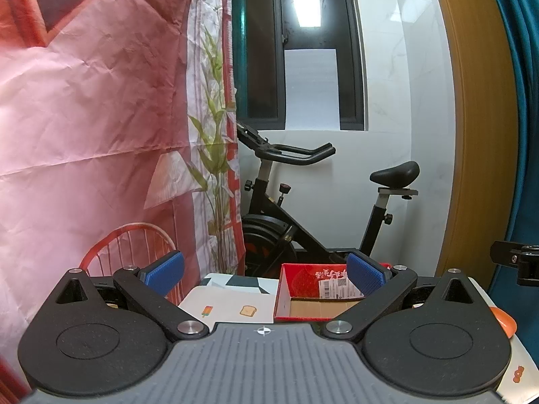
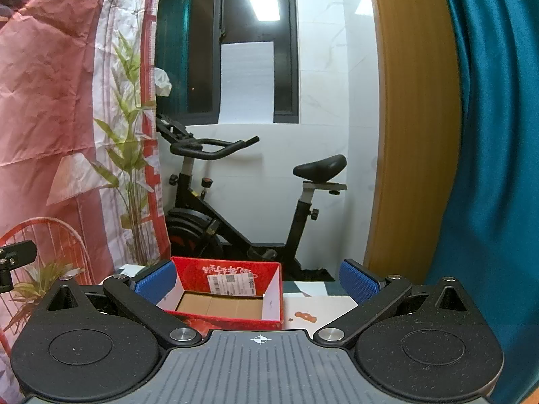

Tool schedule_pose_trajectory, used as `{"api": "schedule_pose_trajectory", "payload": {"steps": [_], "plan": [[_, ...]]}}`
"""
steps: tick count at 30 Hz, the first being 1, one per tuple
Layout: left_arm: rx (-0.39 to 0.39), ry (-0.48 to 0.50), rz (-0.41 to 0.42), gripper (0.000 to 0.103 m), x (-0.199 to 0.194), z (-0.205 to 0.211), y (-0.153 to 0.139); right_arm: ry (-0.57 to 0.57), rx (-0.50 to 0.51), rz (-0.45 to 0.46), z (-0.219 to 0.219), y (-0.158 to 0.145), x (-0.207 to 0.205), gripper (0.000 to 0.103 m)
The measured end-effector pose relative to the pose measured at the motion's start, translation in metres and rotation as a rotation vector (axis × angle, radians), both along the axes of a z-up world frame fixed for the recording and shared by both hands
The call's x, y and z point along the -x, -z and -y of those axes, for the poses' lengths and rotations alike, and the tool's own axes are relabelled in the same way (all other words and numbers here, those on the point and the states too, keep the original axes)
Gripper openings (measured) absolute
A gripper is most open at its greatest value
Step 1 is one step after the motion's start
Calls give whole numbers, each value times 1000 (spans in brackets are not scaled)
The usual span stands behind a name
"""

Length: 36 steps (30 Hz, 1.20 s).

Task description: Organize soft objects

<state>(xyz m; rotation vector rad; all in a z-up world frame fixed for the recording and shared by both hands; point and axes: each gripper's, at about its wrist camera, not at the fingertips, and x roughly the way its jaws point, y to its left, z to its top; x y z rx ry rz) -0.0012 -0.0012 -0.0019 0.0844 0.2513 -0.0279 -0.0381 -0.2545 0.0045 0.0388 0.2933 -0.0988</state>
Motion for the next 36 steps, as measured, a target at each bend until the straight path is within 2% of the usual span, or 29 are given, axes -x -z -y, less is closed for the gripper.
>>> {"api": "schedule_pose_trajectory", "payload": {"steps": [36], "plan": [[4, -4, -3, 103, -1, 1, -2, -3, 5, 2, -1, -2, 0, 103]]}}
